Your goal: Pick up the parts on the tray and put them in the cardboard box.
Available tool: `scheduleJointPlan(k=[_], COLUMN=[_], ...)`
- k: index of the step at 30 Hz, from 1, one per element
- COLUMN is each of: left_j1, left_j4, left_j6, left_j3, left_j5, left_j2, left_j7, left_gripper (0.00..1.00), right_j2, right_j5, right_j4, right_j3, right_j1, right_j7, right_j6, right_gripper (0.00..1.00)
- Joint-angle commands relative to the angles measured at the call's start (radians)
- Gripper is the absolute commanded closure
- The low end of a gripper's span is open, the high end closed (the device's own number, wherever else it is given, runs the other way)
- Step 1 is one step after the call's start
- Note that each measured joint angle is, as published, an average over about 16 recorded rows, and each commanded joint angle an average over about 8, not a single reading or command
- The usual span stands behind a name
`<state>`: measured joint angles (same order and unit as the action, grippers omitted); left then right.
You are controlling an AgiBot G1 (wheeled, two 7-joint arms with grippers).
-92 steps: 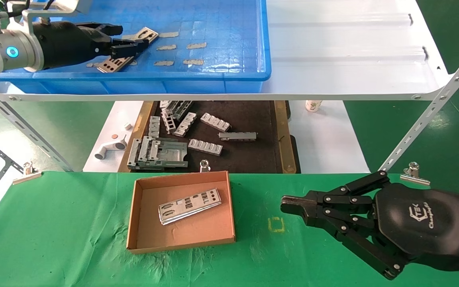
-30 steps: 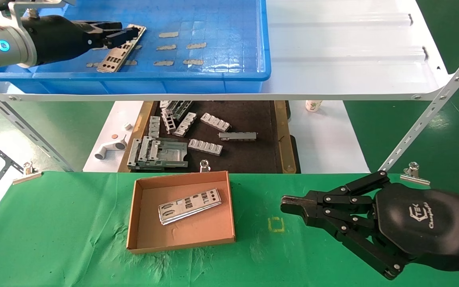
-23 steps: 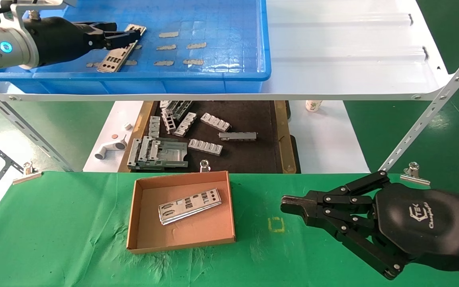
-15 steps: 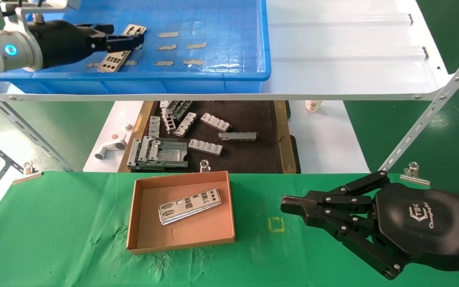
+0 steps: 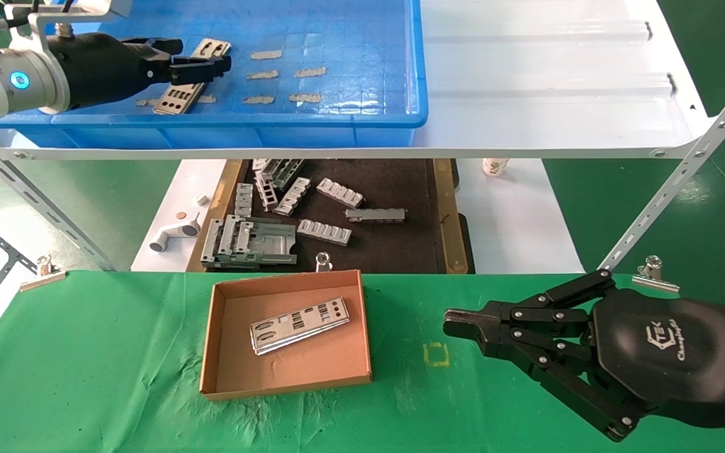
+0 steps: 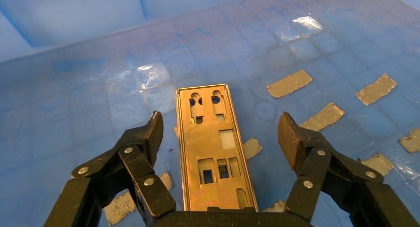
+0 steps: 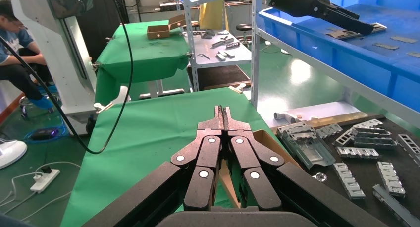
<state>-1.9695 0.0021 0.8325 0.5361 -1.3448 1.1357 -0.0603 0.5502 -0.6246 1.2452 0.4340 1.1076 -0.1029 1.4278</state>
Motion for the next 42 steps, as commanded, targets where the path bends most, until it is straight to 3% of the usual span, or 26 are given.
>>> scheduleJointPlan(k=[1, 26, 27, 34, 35, 42], left_j1=[0.000, -0.001, -0.001, -0.004, -0.003, 0.003], left_j4=[-0.001, -0.004, -0.005, -0.016, -0.016, -0.010], left_j6=[0.000, 0.011, 0.011, 0.022, 0.024, 0.008], left_j3=[0.000, 0.002, 0.002, 0.000, -0.001, -0.002], left_j5=[0.000, -0.003, -0.002, 0.000, 0.001, 0.003], left_j2=[0.000, -0.006, -0.006, -0.013, -0.014, -0.015], left_j7=[0.001, 0.008, 0.009, 0.028, 0.031, 0.041], left_gripper=[1.00, 1.00, 0.94, 0.07, 0.00, 0.00], right_j2=[0.000, 0.000, 0.000, 0.000, 0.000, 0.000], right_j5=[0.000, 0.000, 0.000, 0.000, 0.000, 0.000], right_j4=[0.000, 0.000, 0.000, 0.000, 0.000, 0.000], right_j3=[0.000, 0.000, 0.000, 0.000, 0.000, 0.000], right_j1=[0.000, 0.000, 0.000, 0.000, 0.000, 0.000], right_j7=[0.000, 0.000, 0.000, 0.000, 0.000, 0.000], right_j6=[0.000, 0.000, 0.000, 0.000, 0.000, 0.000], right_gripper=[1.00, 1.00, 1.00, 1.00, 1.00, 1.00])
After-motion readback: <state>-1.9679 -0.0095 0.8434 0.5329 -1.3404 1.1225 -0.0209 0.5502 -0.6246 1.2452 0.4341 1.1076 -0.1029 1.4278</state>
